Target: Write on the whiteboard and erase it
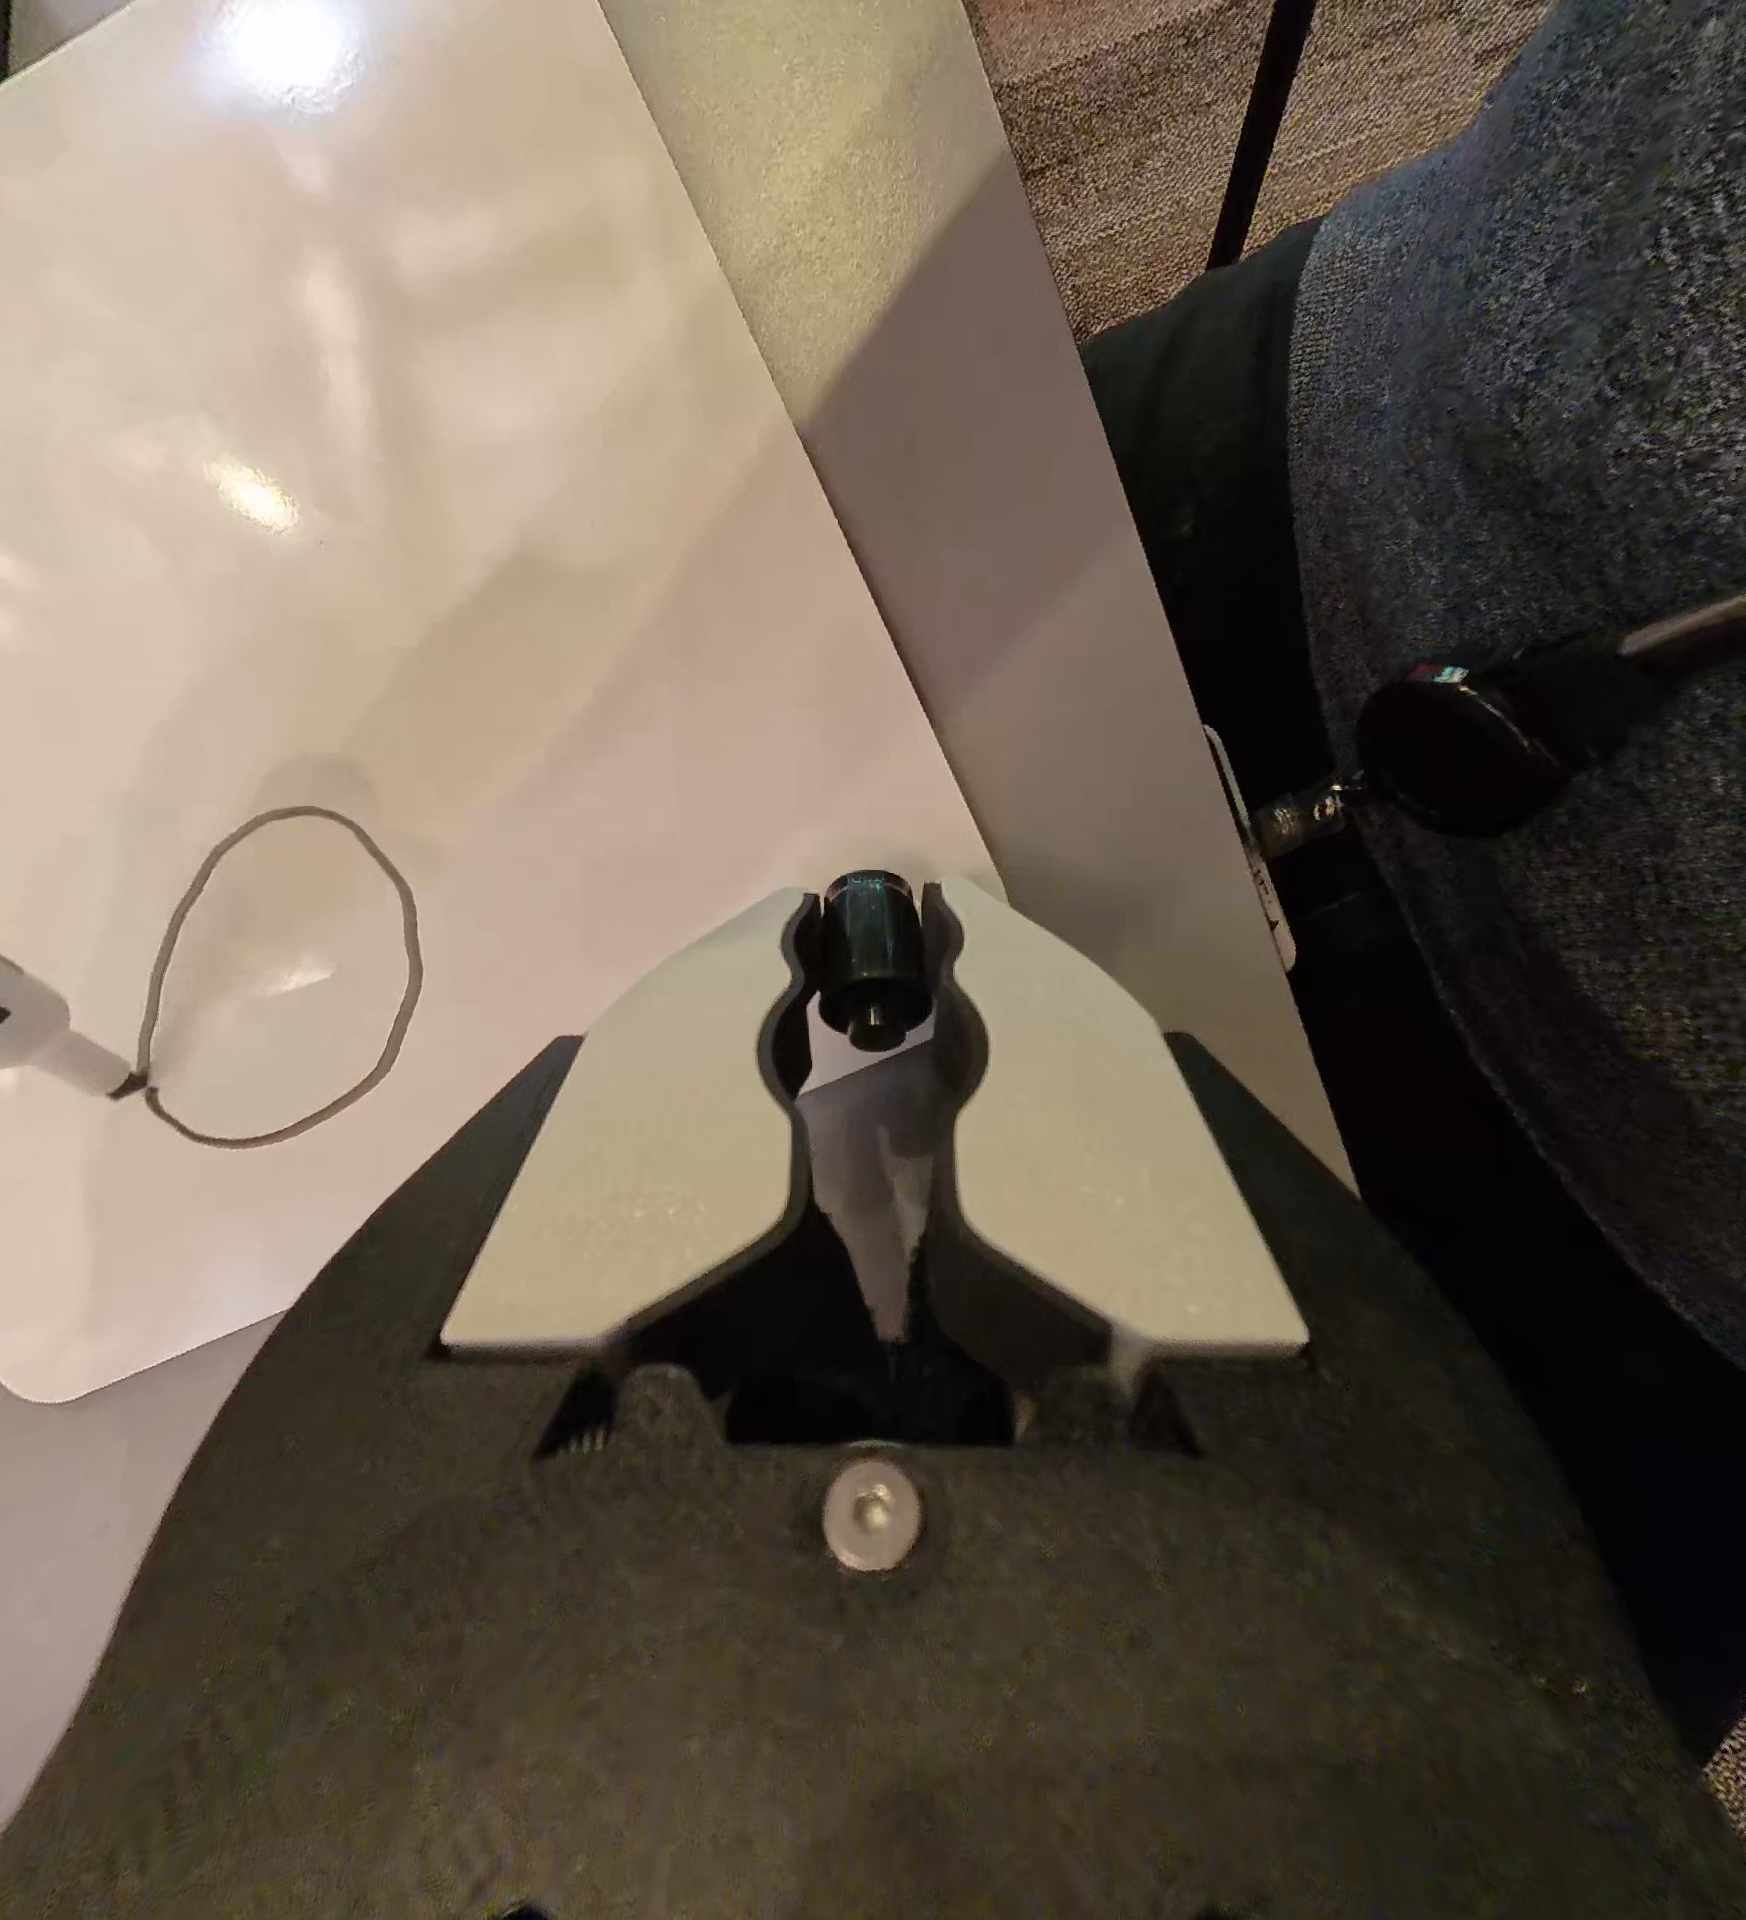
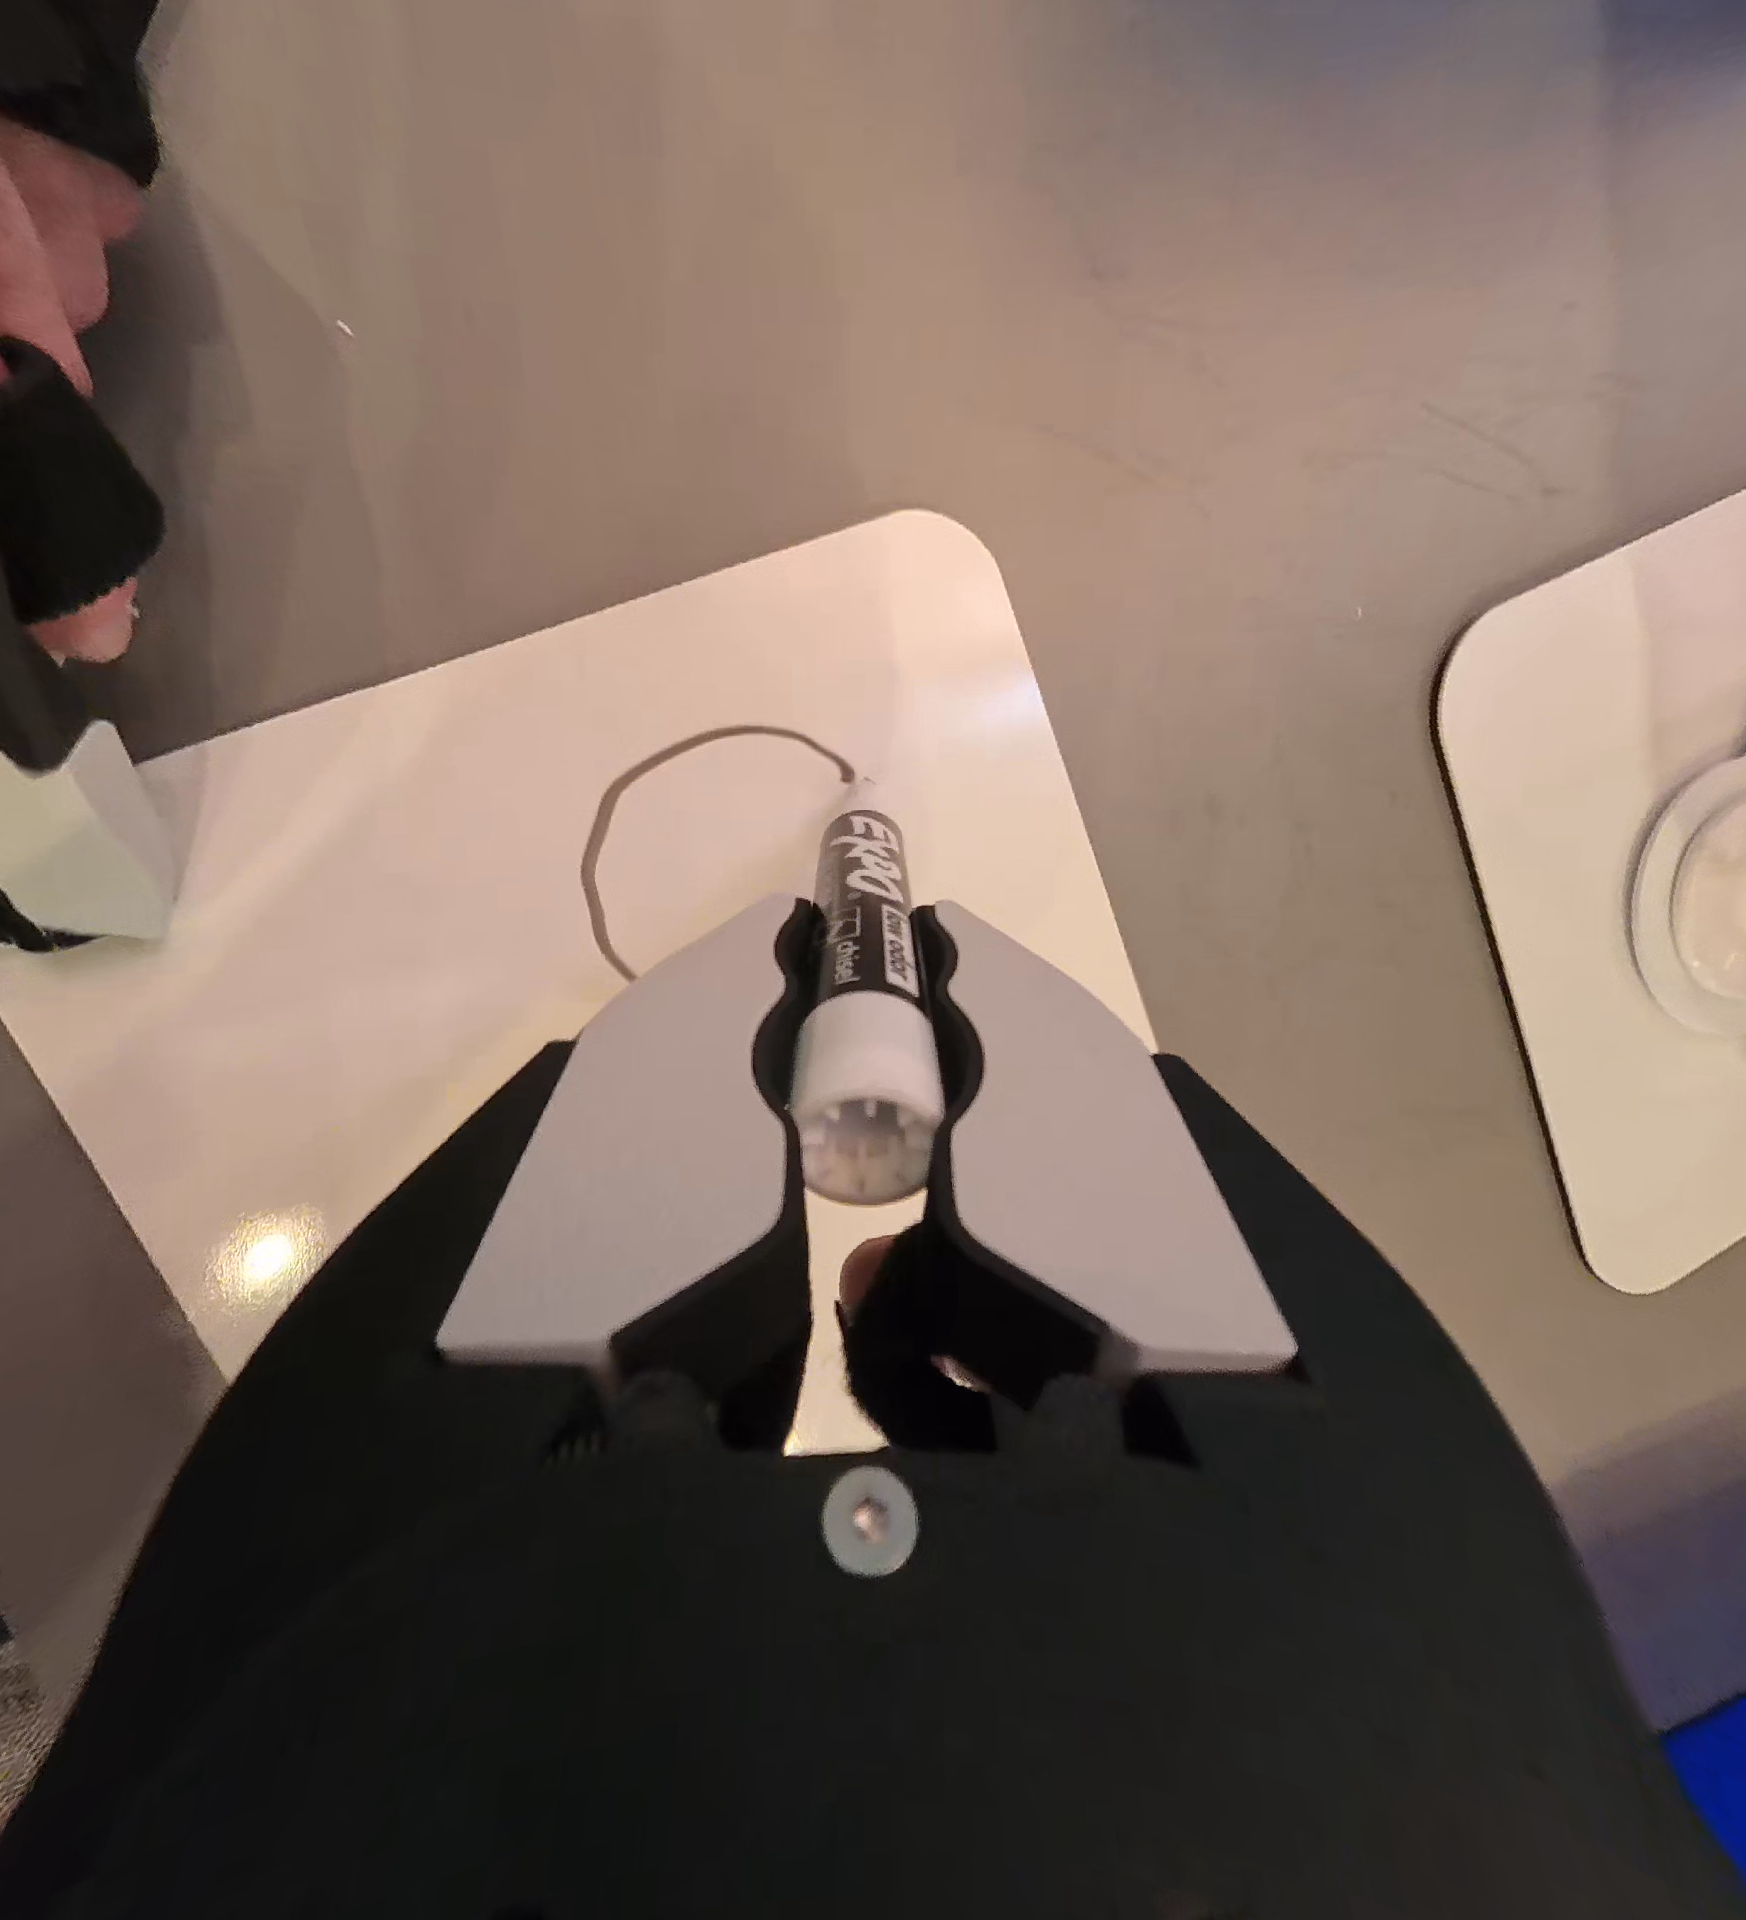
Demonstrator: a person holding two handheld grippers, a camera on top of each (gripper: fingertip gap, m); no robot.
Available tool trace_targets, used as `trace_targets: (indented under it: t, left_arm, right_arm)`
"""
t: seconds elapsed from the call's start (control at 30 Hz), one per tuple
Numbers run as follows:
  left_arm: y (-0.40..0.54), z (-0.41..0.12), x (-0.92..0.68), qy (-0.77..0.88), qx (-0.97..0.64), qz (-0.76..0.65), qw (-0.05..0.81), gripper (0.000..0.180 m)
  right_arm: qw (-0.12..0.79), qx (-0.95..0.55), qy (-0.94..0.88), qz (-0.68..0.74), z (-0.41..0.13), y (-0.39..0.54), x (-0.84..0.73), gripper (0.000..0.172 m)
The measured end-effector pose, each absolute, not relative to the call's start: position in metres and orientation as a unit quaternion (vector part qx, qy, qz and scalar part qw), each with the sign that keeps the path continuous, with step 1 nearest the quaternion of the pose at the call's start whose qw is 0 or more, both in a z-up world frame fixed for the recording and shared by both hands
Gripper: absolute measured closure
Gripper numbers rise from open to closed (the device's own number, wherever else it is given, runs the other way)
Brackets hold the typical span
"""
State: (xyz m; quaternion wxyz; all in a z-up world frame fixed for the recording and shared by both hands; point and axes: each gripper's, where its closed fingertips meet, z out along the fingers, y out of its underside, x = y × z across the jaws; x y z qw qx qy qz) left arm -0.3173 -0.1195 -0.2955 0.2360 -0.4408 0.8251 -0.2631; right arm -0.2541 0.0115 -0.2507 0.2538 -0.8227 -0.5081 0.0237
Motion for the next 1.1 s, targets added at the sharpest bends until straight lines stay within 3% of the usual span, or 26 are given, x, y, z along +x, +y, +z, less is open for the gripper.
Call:
trace_targets:
  t: [0.37, 1.1]
  left_arm:
    - [-0.12, -0.295, -0.318, 0.826, -0.439, -0.264, 0.236, 0.161]
    - [-0.12, -0.296, -0.318, 0.826, -0.439, -0.265, 0.235, 0.161]
  right_arm:
    - [0.274, -0.84, -0.467, 0.014, -0.231, 0.007, -0.22, 0.151]
    - [0.243, -0.84, -0.484, 0.003, -0.25, -0.005, -0.213, 0.15]
